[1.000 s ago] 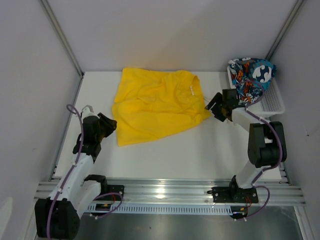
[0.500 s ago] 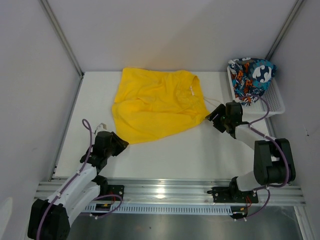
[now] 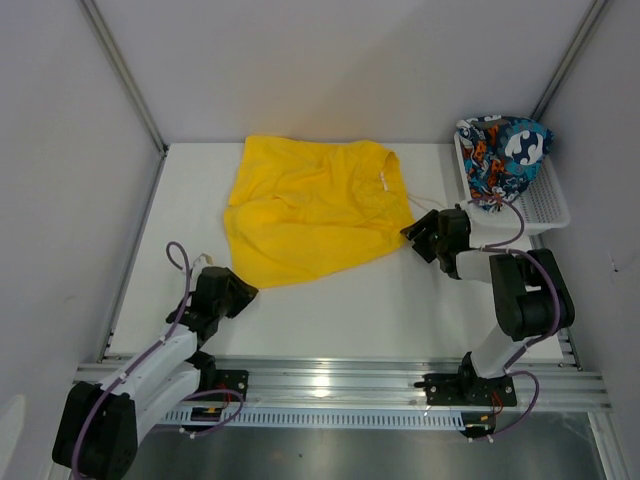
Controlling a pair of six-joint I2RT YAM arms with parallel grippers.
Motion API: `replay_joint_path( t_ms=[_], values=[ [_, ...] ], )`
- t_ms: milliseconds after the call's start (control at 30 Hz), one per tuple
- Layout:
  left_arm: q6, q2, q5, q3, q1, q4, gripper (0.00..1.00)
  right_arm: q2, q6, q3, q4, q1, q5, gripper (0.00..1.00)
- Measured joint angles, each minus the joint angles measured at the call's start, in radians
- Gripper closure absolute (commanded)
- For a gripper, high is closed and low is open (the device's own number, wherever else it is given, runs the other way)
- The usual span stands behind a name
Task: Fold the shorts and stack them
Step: Flatten the shorts out
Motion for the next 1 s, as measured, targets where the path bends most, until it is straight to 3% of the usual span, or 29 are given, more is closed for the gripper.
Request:
replay_joint_path(
  t_ms=[167, 600, 1000],
  values=[
    [-0.025, 0.014, -0.002, 0.000, -0.001, 0.031, 0.40, 0.061, 0.044, -0.001, 0.122, 0.005, 0.007, 0.39],
    [-0.079, 0.055, -0.010, -0.036, -0.002, 0.159, 0.43, 0.078, 0.112, -0.045, 0.229, 0.072, 0.163, 0.49],
    [-0.230, 0.063, -0.090, -0.080, -0.021, 0.237, 0.45, 0.087, 0.187, -0.104, 0.343, 0.049, 0.176, 0.47]
  ],
)
